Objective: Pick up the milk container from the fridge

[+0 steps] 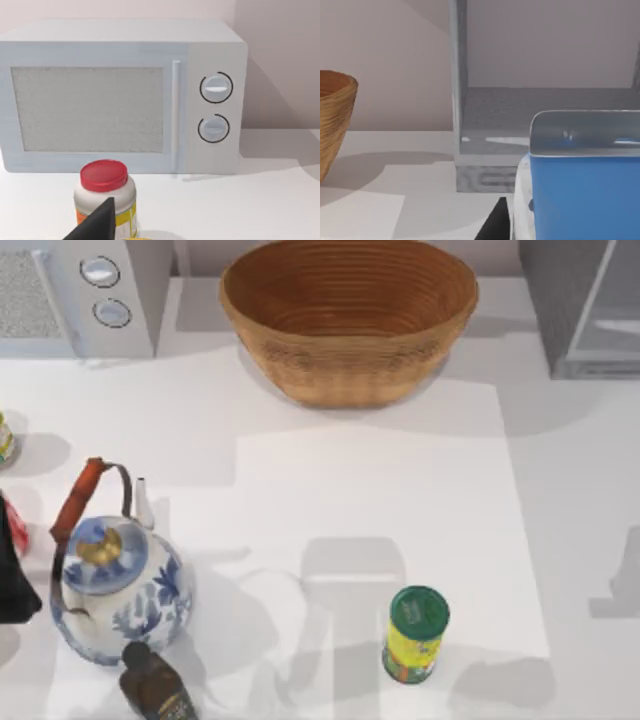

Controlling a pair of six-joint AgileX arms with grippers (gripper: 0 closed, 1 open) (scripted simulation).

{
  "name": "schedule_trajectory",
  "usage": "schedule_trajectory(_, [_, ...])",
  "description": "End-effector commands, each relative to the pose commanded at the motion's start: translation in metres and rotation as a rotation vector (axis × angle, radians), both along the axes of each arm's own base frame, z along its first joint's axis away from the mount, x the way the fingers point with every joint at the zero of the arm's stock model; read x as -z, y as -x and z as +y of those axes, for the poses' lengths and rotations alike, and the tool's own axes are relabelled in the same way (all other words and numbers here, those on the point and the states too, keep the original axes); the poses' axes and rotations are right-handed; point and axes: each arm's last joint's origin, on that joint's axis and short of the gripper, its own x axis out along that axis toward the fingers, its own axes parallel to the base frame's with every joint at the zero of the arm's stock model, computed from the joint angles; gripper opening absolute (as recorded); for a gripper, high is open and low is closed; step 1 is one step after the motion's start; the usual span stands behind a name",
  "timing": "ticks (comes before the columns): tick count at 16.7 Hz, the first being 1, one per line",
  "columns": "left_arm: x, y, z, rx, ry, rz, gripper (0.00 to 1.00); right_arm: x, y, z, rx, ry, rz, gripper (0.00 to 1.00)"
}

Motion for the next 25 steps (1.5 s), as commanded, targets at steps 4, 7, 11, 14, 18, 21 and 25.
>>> schedule_trajectory(4, [0.000, 0.000, 0.000, 0.000, 0.000, 0.000, 1.00, 0.003, 0.001, 0.000, -0.001, 0.000, 0.002, 0.00])
schedule_trajectory(7, [0.000, 0.000, 0.000, 0.000, 0.000, 0.000, 1.00, 0.002, 0.000, 0.000, 0.001, -0.002, 0.003, 0.00])
schedule_trajectory(11, [0.000, 0.000, 0.000, 0.000, 0.000, 0.000, 1.00, -0.009, -0.005, 0.003, -0.046, 0.003, -0.025, 0.00])
schedule_trajectory(14, [0.000, 0.000, 0.000, 0.000, 0.000, 0.000, 1.00, -0.026, -0.018, 0.007, -0.117, 0.011, -0.061, 0.00])
schedule_trajectory(18, [0.000, 0.000, 0.000, 0.000, 0.000, 0.000, 1.00, -0.037, -0.054, 0.017, -0.245, 0.017, -0.054, 0.00])
schedule_trajectory(21, [0.000, 0.000, 0.000, 0.000, 0.000, 0.000, 1.00, -0.025, -0.091, 0.029, -0.355, 0.010, -0.004, 0.00])
schedule_trajectory(25, [0.000, 0.000, 0.000, 0.000, 0.000, 0.000, 1.00, 0.010, -0.133, 0.047, -0.500, -0.006, 0.044, 0.00])
